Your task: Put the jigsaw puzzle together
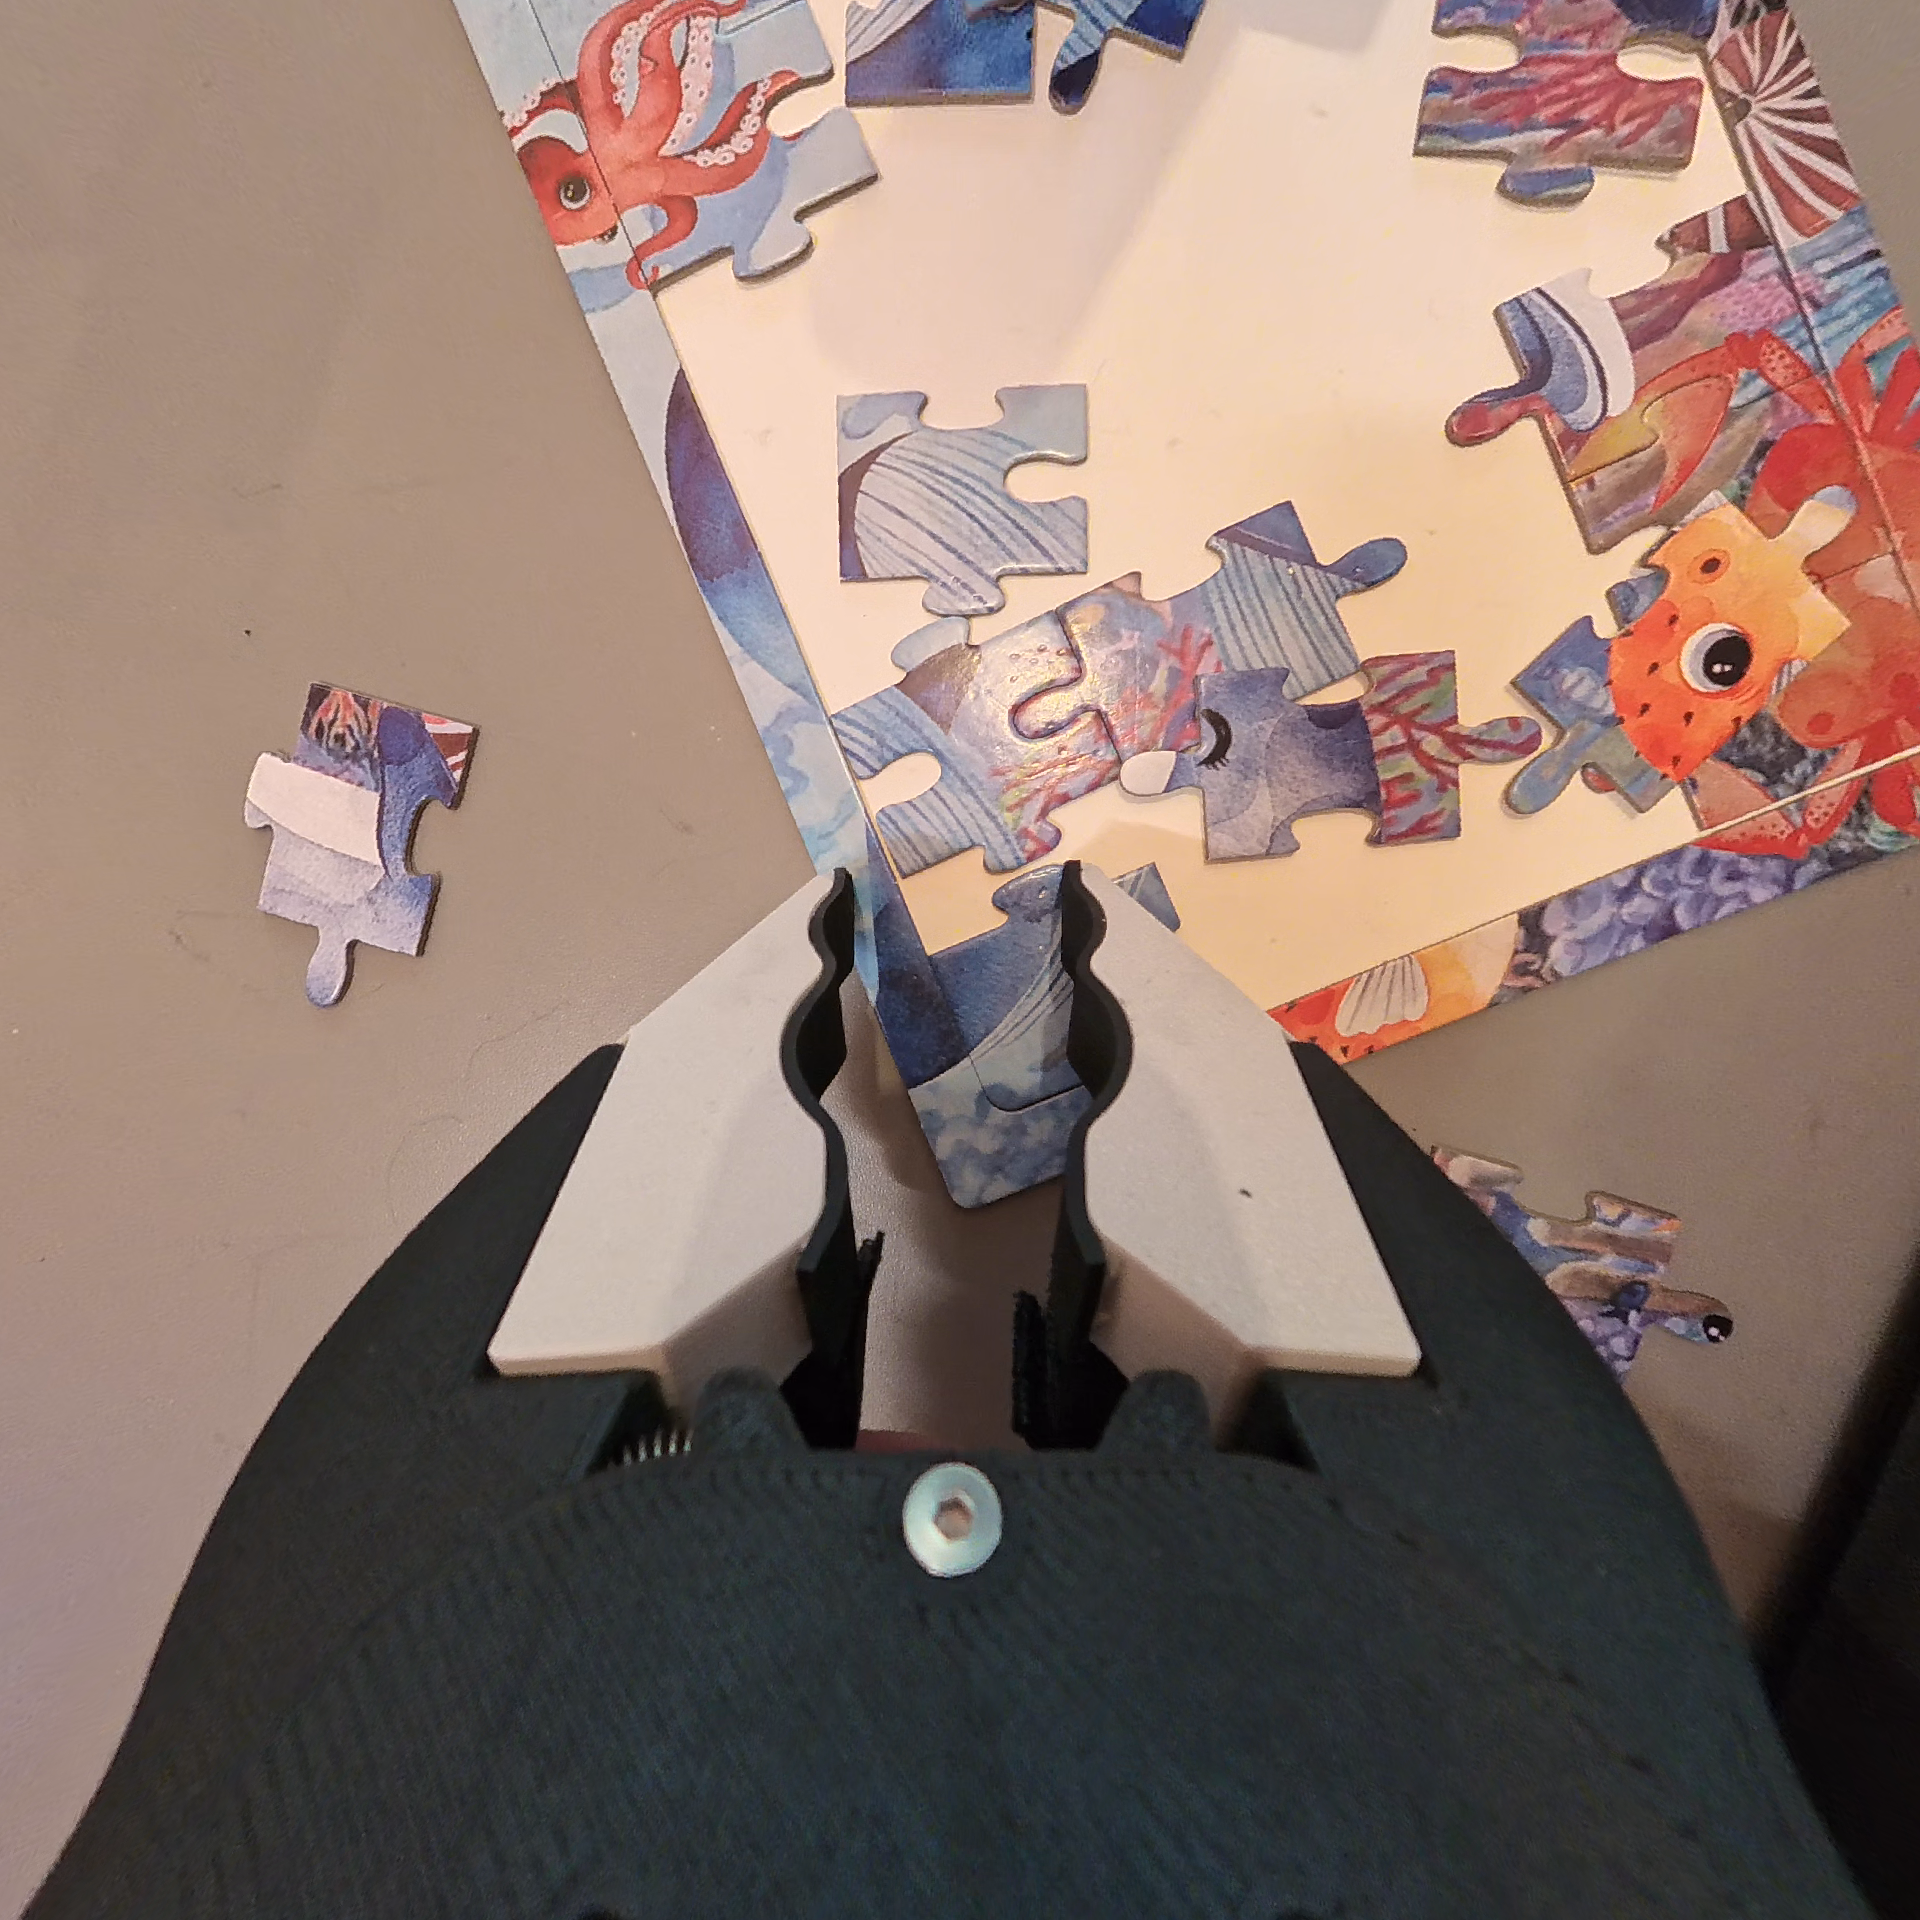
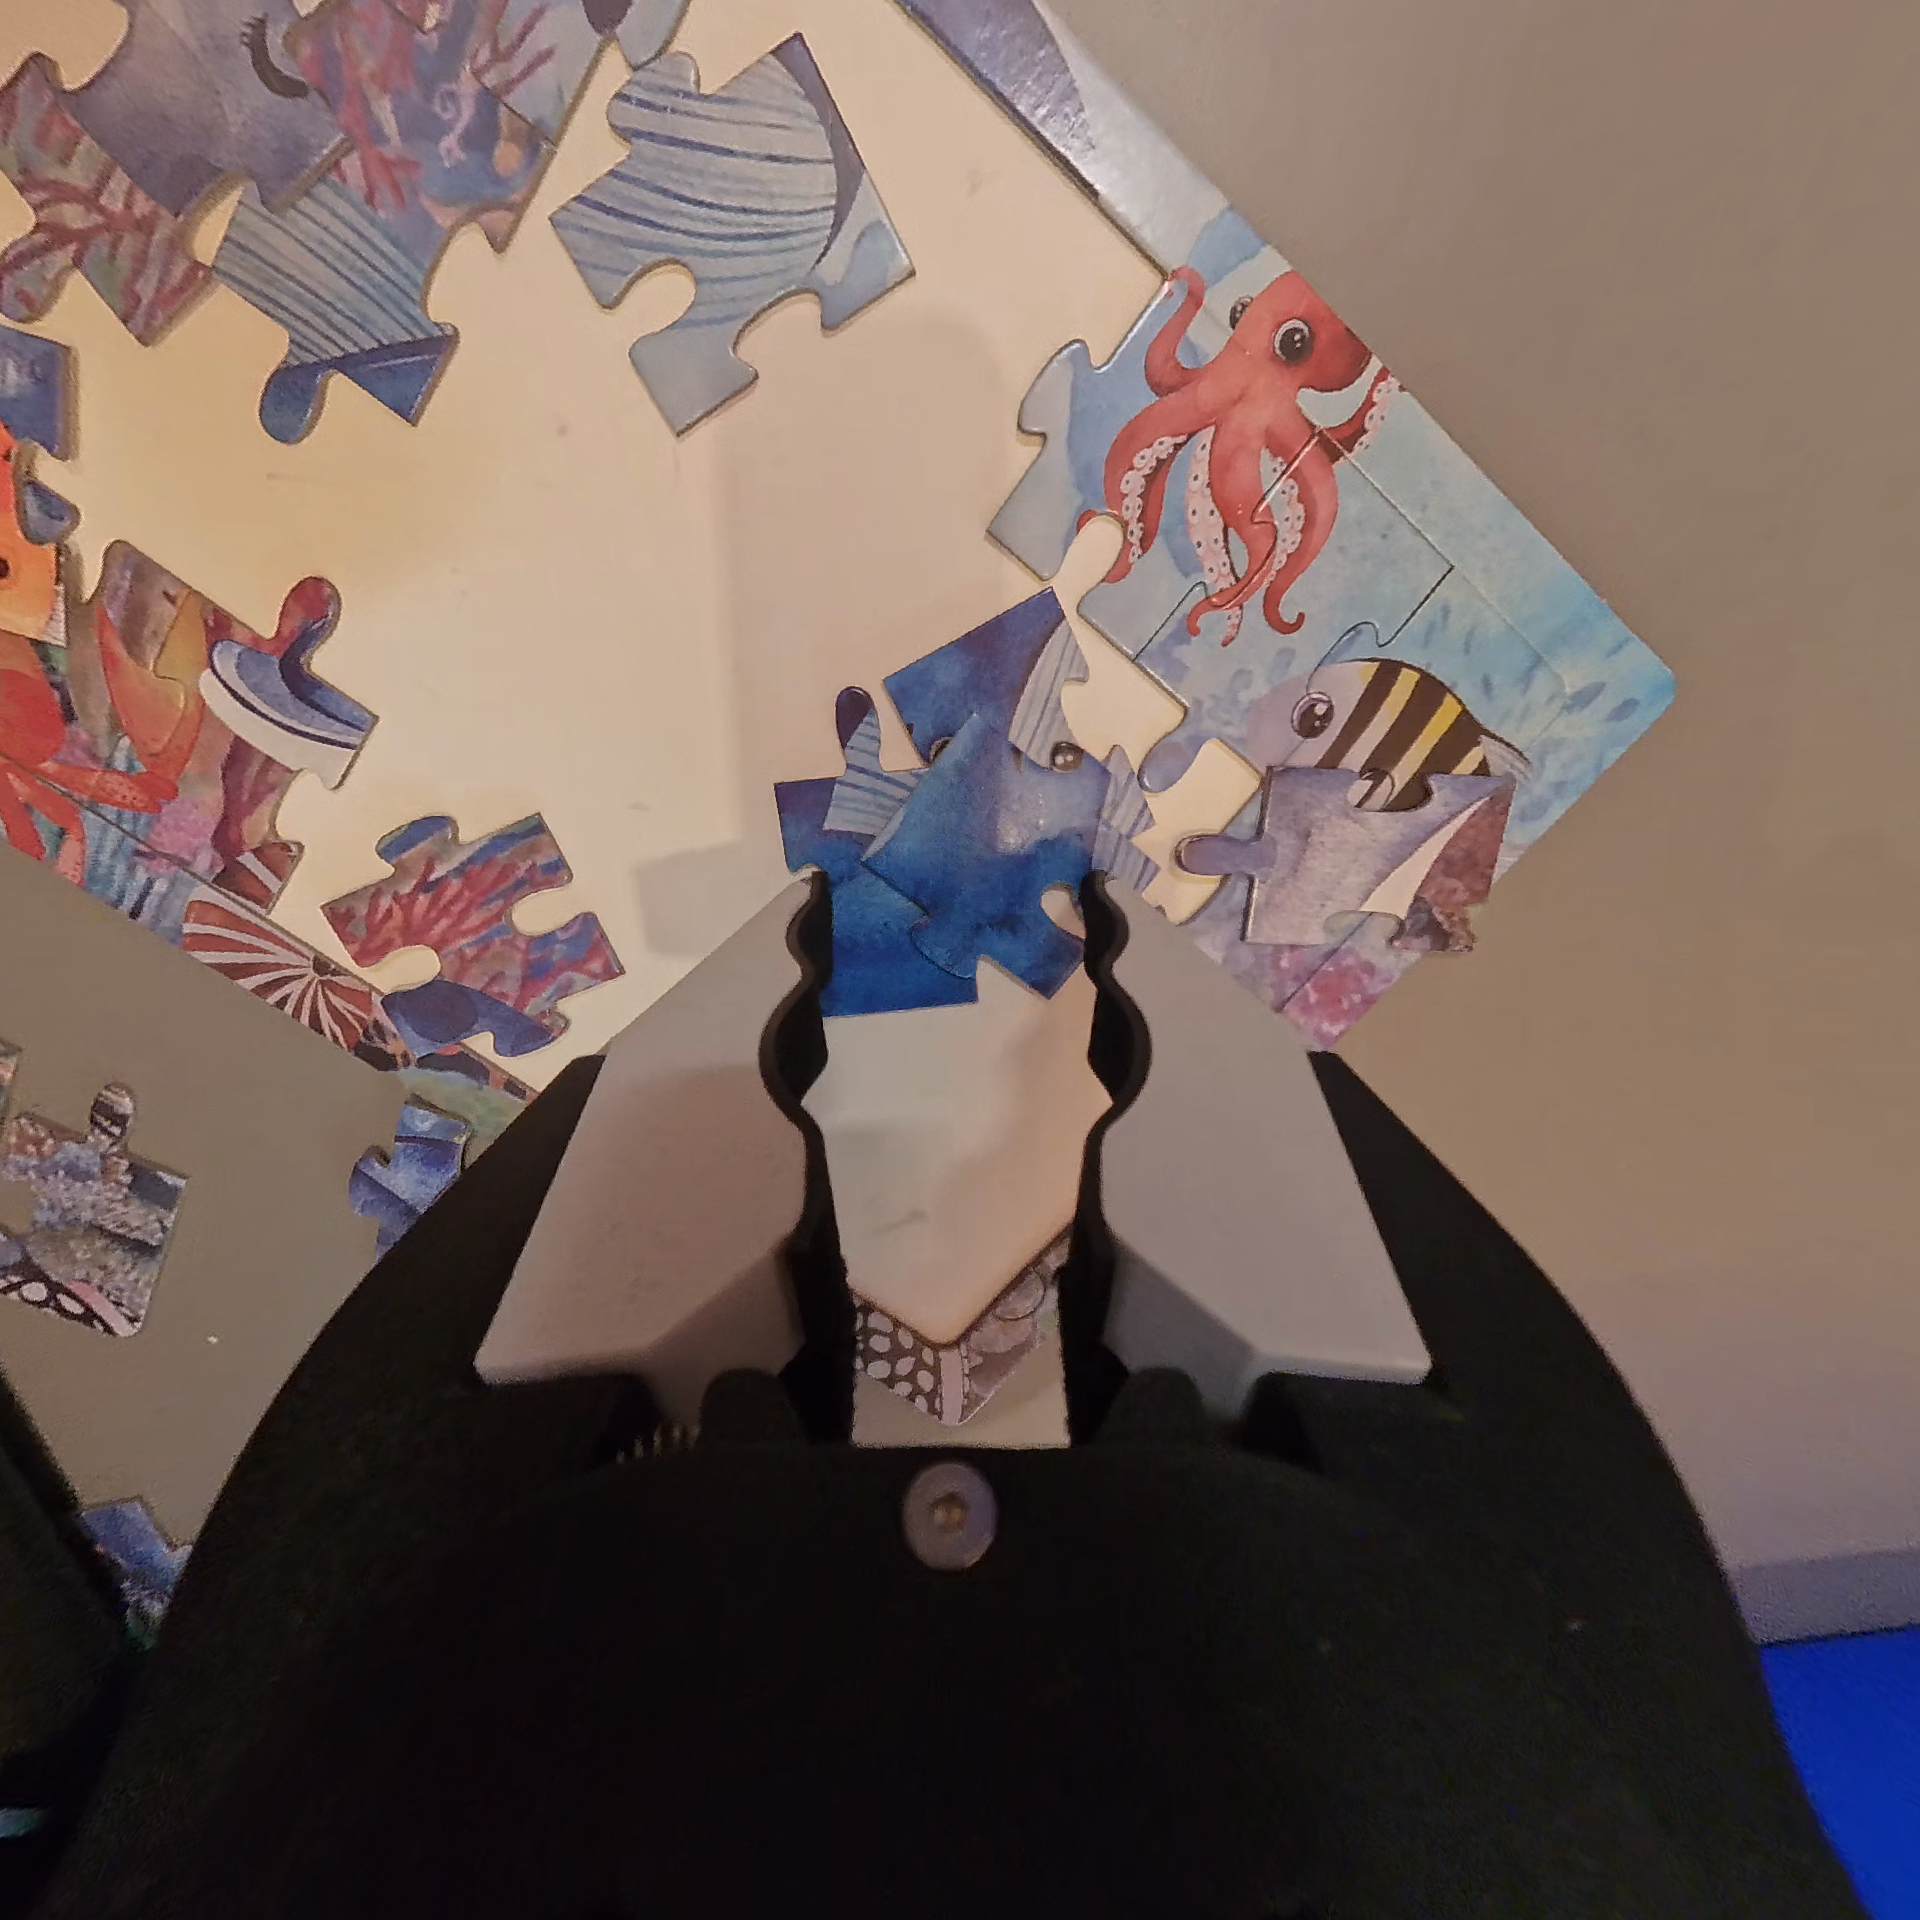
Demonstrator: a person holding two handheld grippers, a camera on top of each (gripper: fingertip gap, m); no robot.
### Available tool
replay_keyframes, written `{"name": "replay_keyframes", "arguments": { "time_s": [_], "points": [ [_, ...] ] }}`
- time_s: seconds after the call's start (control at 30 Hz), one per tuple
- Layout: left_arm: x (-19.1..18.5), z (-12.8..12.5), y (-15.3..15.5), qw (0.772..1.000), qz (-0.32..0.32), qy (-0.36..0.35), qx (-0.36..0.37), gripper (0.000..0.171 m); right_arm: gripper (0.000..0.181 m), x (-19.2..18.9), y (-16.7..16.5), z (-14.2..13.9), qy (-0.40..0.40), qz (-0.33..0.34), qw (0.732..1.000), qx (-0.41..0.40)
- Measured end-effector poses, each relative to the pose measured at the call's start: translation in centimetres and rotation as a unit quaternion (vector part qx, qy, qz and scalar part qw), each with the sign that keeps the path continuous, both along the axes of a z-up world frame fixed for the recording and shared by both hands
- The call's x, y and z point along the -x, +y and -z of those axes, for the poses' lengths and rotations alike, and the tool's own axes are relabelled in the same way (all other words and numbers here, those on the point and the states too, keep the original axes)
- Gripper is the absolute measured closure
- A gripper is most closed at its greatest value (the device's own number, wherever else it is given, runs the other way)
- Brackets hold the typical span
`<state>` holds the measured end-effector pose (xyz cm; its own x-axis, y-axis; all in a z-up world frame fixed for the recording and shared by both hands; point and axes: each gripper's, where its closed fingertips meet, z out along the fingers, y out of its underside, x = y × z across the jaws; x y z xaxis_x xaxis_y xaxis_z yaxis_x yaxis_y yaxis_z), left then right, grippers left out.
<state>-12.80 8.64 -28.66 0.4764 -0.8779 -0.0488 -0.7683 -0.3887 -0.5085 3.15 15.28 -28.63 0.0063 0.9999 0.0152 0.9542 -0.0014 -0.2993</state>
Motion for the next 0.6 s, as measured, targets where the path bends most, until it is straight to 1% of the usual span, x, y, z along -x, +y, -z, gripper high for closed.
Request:
{"name": "replay_keyframes", "arguments": {
  "time_s": [0.17, 0.3, 0.33, 0.37, 0.47, 0.53, 0.57, 0.6],
  "points": [
    [0.0, 0.0, 0.0, 1.0, 0.001, 0.002, -0.002, 0.133, 0.159, -0.1, -1.0, 0.0, -0.006, -0.02, 1.0, 0.015],
    [0.0, 0.0, 0.0, 1.0, 0.001, 0.002, -0.002, 0.133, 0.162, -0.3, -1.8, -0.1, -0.01, -0.033, 0.999, 0.032],
    [0.0, 0.0, 0.0, 1.0, 0.001, 0.002, -0.002, 0.134, 0.174, -0.4, -2.1, -0.2, -0.011, -0.041, 0.998, 0.038],
    [0.0, 0.0, 0.0, 1.0, 0.001, 0.002, -0.002, 0.134, 0.181, -0.4, -2.6, -0.2, -0.011, -0.05, 0.998, 0.045],
    [0.0, 0.0, 0.0, 1.0, 0.001, 0.0, -0.001, 0.134, 0.181, -0.5, -3.6, 0.0, -0.022, -0.074, 0.996, 0.054],
    [0.0, 0.0, 0.0, 1.0, 0.001, 0.0, -0.001, 0.134, 0.181, -0.7, -3.9, -0.1, -0.026, -0.079, 0.995, 0.054],
    [0.0, 0.0, 0.0, 1.0, 0.002, 0.0, -0.001, 0.134, 0.177, -0.7, -3.8, -0.2, -0.025, -0.077, 0.995, 0.049],
    [0.0, 0.0, 0.0, 1.0, 0.002, 0.0, -0.001, 0.134, 0.164, -0.6, -3.7, -0.3, -0.022, -0.074, 0.996, 0.046]
  ]
}}
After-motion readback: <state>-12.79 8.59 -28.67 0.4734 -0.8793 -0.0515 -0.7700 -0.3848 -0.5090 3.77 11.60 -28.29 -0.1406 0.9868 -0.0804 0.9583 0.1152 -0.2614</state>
